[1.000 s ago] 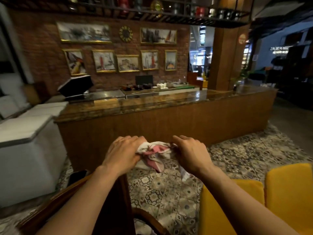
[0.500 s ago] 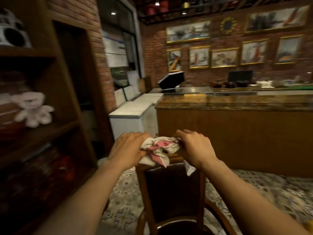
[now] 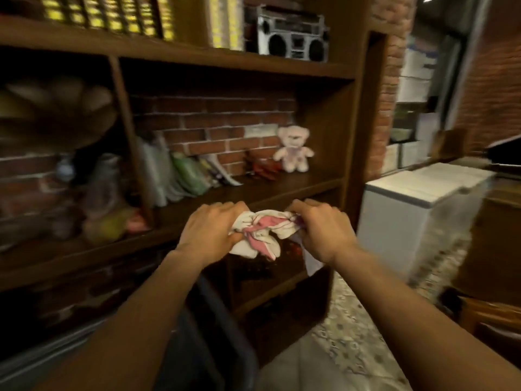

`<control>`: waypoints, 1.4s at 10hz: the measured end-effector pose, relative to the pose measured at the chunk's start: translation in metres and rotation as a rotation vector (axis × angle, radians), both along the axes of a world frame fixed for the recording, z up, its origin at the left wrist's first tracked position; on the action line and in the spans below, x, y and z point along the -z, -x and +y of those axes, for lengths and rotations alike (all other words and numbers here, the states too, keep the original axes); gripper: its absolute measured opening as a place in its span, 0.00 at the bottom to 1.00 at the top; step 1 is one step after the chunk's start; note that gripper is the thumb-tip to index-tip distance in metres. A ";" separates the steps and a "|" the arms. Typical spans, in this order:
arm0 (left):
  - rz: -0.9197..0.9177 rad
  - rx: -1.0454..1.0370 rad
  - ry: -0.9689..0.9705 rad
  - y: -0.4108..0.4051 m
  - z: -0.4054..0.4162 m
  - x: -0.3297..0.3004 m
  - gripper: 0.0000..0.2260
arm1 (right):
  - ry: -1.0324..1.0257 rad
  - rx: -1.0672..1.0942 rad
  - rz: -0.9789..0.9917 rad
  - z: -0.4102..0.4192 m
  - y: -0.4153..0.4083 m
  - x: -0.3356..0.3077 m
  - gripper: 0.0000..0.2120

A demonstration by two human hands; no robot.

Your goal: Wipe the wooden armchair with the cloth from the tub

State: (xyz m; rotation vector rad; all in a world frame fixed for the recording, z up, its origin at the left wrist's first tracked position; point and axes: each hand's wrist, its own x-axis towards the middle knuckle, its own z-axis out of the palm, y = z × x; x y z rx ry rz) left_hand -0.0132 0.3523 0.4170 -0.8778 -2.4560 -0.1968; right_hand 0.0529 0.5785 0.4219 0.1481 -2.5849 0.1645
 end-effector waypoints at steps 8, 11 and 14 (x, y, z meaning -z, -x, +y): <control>-0.593 -0.682 -0.016 0.007 -0.339 0.290 0.25 | -0.114 -0.560 -0.644 -0.362 0.154 0.278 0.26; -0.866 -0.694 0.084 -0.029 -0.314 0.421 0.38 | -0.251 -0.626 -0.969 -0.340 0.125 0.424 0.31; -1.060 -0.694 0.012 -0.032 -0.319 0.419 0.39 | -0.181 -0.622 -1.122 -0.336 0.119 0.420 0.34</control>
